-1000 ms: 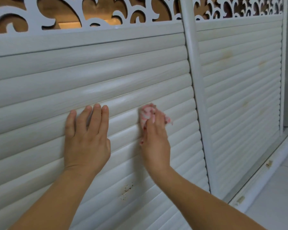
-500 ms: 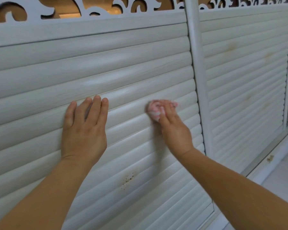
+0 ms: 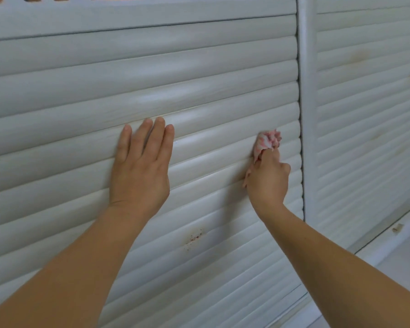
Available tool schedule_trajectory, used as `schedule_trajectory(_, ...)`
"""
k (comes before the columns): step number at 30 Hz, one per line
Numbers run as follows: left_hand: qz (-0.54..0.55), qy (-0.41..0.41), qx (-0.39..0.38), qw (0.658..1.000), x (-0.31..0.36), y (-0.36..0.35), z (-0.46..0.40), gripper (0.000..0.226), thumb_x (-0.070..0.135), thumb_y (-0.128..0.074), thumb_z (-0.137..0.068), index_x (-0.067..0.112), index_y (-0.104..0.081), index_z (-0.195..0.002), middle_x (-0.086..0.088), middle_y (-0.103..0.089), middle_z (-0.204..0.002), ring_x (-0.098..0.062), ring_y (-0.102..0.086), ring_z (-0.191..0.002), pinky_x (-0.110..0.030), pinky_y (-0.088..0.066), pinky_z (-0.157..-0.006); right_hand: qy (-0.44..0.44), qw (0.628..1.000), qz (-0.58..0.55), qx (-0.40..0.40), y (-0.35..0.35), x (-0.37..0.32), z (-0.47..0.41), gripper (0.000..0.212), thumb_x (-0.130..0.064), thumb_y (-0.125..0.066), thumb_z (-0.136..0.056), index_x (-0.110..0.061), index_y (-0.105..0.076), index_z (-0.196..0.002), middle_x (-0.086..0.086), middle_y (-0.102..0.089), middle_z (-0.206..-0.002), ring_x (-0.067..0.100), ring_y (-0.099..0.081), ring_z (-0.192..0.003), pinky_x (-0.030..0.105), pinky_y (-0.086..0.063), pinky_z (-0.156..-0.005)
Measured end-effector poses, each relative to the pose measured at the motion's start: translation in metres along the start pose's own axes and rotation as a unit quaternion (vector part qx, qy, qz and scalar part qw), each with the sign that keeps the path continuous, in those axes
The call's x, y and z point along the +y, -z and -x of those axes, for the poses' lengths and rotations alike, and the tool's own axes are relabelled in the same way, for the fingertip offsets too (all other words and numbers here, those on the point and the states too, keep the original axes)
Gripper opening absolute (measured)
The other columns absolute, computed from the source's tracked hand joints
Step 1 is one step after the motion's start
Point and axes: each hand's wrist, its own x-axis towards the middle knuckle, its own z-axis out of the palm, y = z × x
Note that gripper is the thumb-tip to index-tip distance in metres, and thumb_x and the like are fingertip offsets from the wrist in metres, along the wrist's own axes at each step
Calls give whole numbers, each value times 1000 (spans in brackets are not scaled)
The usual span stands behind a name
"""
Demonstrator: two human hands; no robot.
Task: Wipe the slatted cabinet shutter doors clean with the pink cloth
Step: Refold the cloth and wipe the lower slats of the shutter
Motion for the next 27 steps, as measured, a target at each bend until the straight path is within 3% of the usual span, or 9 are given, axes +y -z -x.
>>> schedule_trajectory(5,19,-1,-13,1000,-4,7,23,60,6,-31,-75,-1,-43,-134,-19,-42,-140,-35,-33,-132,-48,-14,-111,105,994,15,-37,-20,-27,65,48,-2,-49,-87,-6,-43,-135,4,-36,-147,33,-37,-115,31,-43,-71)
schedule_trajectory(8,26,11,-28,999,-9,14,48,60,5,-31,-74,-1,-46,-132,-19,-44,-139,-34,-34,-131,-50,-16,-110,182,983,-1,-29,-39,-42,99,51,2,-65,-75,-2,-56,-125,15,-50,-138,41,-49,-107,34,-54,-54)
schedule_trajectory(11,30,26,-50,998,-13,19,71,60,8,-29,-74,-1,-49,-130,-19,-45,-138,-32,-32,-130,-50,-17,-110,282,959,-14,3,-52,-54,126,44,-5,-47,-82,-4,-50,-126,20,-57,-130,36,-41,-111,31,-53,-49)
schedule_trajectory(15,40,103,-96,989,-20,28,105,61,15,-26,-74,2,-51,-128,-15,-45,-138,-30,-34,-130,-49,-14,-109,430,902,-15,-16,-63,-61,157,42,-11,-43,-84,-8,-44,-125,20,-60,-125,35,-42,-112,32,-55,-65)
schedule_trajectory(18,27,119,-122,985,-28,33,121,65,11,-25,-71,5,-47,-132,-13,-42,-142,-26,-28,-132,-51,-12,-108,493,870,3,-13,-61,-53,146,37,-5,-35,-91,-10,-56,-121,18,-62,-124,35,-45,-108,33,-53,-58)
schedule_trajectory(21,2,101,-138,985,-32,34,126,68,4,-33,-68,3,-43,-135,-14,-37,-145,-24,-25,-134,-54,-10,-108,555,831,21,32,-48,-37,117,55,-7,-16,-100,-11,-70,-111,13,-65,-121,33,-60,-99,33,-54,-57)
schedule_trajectory(24,-22,108,-157,981,-28,33,126,70,2,-36,-67,3,-40,-137,-14,-34,-147,-23,-22,-136,-53,-3,-109,542,837,53,58,-34,-17,82,53,1,-21,-96,-7,-73,-103,14,-68,-113,33,-61,-94,29,-51,-49)
schedule_trajectory(27,-45,124,-181,975,-21,33,126,73,-1,-35,-72,7,-26,-144,-10,-19,-154,-19,-8,-140,-53,4,-110,432,896,93,39,-27,16,50,34,3,-48,-82,-4,-64,-111,16,-63,-121,38,-49,-100,32,-49,-47)
